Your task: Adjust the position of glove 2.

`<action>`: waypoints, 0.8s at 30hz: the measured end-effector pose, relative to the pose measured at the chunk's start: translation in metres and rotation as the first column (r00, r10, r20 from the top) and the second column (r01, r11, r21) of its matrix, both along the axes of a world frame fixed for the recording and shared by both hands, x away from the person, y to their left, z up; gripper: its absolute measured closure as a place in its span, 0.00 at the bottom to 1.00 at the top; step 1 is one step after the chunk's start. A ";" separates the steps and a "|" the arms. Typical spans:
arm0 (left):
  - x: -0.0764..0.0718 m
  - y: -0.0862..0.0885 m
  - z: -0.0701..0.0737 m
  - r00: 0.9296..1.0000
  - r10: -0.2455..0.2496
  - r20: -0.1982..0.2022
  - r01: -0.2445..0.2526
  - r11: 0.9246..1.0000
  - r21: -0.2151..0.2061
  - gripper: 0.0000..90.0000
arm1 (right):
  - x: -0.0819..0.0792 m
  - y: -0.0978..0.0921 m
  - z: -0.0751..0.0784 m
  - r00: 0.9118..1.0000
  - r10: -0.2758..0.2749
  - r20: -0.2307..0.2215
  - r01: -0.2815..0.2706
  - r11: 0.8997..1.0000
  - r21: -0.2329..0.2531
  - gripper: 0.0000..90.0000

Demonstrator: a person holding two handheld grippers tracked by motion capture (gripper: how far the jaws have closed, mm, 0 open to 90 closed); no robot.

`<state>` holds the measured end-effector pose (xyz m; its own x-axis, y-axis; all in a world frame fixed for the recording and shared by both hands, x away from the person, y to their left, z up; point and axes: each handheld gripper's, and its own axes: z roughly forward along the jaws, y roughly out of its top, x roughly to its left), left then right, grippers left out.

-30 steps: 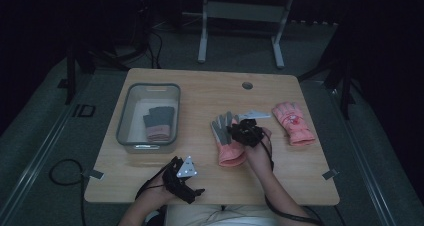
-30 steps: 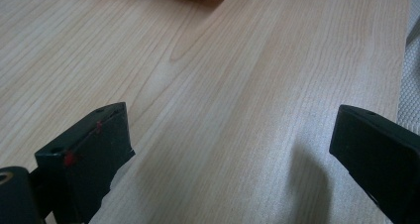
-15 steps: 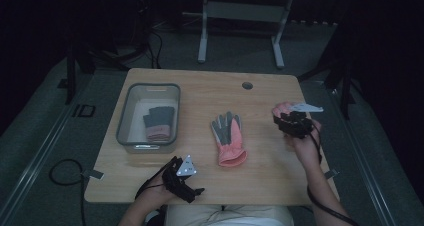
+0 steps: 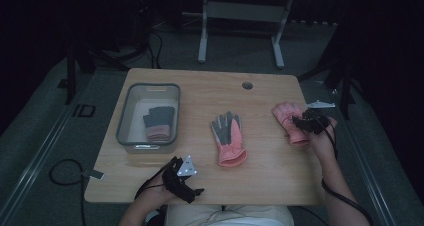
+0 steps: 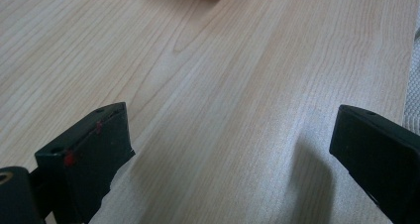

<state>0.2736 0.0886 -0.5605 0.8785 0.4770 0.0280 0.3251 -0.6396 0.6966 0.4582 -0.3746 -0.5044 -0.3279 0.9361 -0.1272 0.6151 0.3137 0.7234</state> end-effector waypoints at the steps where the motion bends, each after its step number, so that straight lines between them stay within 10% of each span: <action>1: 0.000 0.000 0.000 1.000 -0.002 -0.001 0.002 1.000 -0.001 0.02 | 0.001 0.000 -0.003 1.000 -0.003 -0.011 0.003 1.000 -0.008 0.55; 12: 0.000 0.000 0.001 1.000 -0.002 -0.001 0.002 1.000 -0.014 0.02 | 0.009 0.001 -0.024 0.998 -0.049 -0.042 0.050 0.998 0.032 0.67; 19: 0.000 0.001 0.002 1.000 -0.011 -0.001 0.011 1.000 -0.020 0.02 | 0.007 0.002 -0.014 0.997 -0.074 -0.037 0.076 0.995 0.061 0.96; 24: 0.000 0.001 0.002 1.000 -0.009 0.005 0.009 1.000 -0.015 0.02 | 0.000 0.009 -0.001 0.997 -0.075 -0.028 0.077 0.992 0.099 0.98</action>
